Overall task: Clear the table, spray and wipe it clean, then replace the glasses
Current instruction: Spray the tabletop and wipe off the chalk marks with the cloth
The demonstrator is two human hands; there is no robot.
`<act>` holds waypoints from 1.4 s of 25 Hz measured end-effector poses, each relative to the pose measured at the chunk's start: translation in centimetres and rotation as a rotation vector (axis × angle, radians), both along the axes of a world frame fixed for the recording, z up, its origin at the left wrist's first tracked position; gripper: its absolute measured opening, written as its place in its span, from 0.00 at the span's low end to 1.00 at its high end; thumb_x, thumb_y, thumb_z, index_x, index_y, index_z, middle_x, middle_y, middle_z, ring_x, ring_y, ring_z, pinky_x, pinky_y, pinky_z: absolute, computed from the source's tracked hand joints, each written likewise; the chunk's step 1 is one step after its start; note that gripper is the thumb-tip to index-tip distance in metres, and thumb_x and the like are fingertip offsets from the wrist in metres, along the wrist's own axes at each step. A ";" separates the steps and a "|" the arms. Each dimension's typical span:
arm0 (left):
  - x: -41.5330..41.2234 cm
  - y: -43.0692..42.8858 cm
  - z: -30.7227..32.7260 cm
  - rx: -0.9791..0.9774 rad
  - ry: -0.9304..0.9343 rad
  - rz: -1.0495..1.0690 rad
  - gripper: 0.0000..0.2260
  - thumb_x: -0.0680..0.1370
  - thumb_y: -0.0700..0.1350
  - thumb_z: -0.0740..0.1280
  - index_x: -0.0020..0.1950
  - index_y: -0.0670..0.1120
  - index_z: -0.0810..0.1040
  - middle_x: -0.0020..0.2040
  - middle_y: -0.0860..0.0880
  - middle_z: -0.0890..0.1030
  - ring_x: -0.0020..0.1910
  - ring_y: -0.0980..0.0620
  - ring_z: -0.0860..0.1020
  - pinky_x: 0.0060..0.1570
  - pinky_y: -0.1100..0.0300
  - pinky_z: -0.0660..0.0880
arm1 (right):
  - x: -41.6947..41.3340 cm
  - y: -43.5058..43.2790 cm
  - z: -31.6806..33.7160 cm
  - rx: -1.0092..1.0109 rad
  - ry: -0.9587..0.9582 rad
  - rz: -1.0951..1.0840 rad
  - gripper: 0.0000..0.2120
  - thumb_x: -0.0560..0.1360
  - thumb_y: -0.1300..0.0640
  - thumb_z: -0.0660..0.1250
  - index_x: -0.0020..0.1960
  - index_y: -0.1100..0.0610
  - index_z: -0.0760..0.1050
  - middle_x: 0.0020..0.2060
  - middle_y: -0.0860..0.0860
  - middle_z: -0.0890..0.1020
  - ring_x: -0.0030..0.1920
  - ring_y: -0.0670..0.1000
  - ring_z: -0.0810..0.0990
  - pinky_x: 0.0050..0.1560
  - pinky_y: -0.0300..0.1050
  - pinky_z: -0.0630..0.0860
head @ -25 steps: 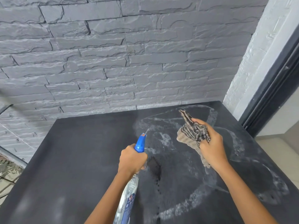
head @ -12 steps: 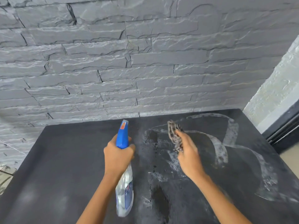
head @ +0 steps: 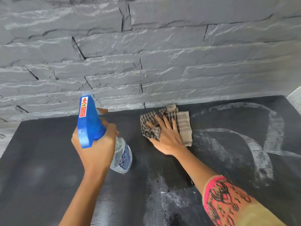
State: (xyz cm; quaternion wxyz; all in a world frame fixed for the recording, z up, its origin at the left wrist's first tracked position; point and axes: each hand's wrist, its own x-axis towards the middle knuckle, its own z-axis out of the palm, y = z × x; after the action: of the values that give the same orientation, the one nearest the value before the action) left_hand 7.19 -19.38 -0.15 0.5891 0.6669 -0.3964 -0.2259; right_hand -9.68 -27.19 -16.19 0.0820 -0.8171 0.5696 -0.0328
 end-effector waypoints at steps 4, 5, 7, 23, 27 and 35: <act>1.2 -2.1 -1.0 0.174 -0.019 -0.016 0.09 0.68 0.35 0.65 0.29 0.41 0.69 0.27 0.45 0.76 0.24 0.58 0.75 0.34 0.70 0.72 | 6.8 -3.8 0.0 -0.048 0.057 0.163 0.28 0.76 0.38 0.53 0.74 0.44 0.57 0.76 0.55 0.57 0.74 0.59 0.53 0.72 0.61 0.48; 1.2 -2.9 -1.2 0.283 -0.026 -0.066 0.13 0.69 0.31 0.66 0.28 0.42 0.68 0.24 0.45 0.75 0.22 0.59 0.74 0.37 0.72 0.69 | 8.2 -4.3 0.0 -0.062 0.026 0.205 0.28 0.76 0.38 0.55 0.73 0.45 0.60 0.75 0.56 0.60 0.73 0.59 0.56 0.72 0.59 0.50; 0.6 -3.6 -1.4 0.269 -0.010 -0.080 0.09 0.69 0.32 0.66 0.31 0.39 0.70 0.24 0.46 0.73 0.22 0.58 0.73 0.36 0.70 0.66 | 9.4 -5.4 0.1 -0.045 -0.062 0.202 0.27 0.76 0.39 0.57 0.73 0.45 0.62 0.74 0.55 0.62 0.74 0.58 0.57 0.73 0.57 0.49; 0.1 -0.7 -1.0 -0.046 -0.056 -0.027 0.11 0.64 0.42 0.63 0.36 0.34 0.74 0.32 0.38 0.77 0.30 0.50 0.76 0.35 0.63 0.74 | -3.0 4.8 0.3 0.064 0.006 -0.038 0.29 0.74 0.42 0.49 0.75 0.39 0.49 0.78 0.48 0.48 0.76 0.61 0.45 0.73 0.63 0.36; 0.3 -0.7 -1.2 -0.079 -0.023 -0.009 0.11 0.62 0.45 0.63 0.34 0.37 0.74 0.28 0.50 0.78 0.28 0.58 0.75 0.34 0.64 0.75 | -5.9 11.6 -0.2 0.008 0.056 0.272 0.26 0.76 0.42 0.51 0.74 0.37 0.52 0.77 0.48 0.54 0.75 0.60 0.56 0.72 0.61 0.46; 0.1 -0.7 -0.9 -0.166 -0.016 -0.003 0.13 0.64 0.40 0.64 0.29 0.60 0.76 0.26 0.59 0.79 0.28 0.53 0.78 0.35 0.54 0.78 | -0.8 -2.6 0.3 0.103 0.063 -0.094 0.28 0.77 0.39 0.49 0.74 0.35 0.42 0.78 0.50 0.43 0.75 0.66 0.44 0.70 0.71 0.37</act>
State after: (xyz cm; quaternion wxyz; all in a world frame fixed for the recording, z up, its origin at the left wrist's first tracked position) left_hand 7.27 -20.11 -1.07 0.6388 0.6170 -0.4195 -0.1879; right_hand -10.49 -29.75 -15.89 0.1044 -0.7849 0.6105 0.0182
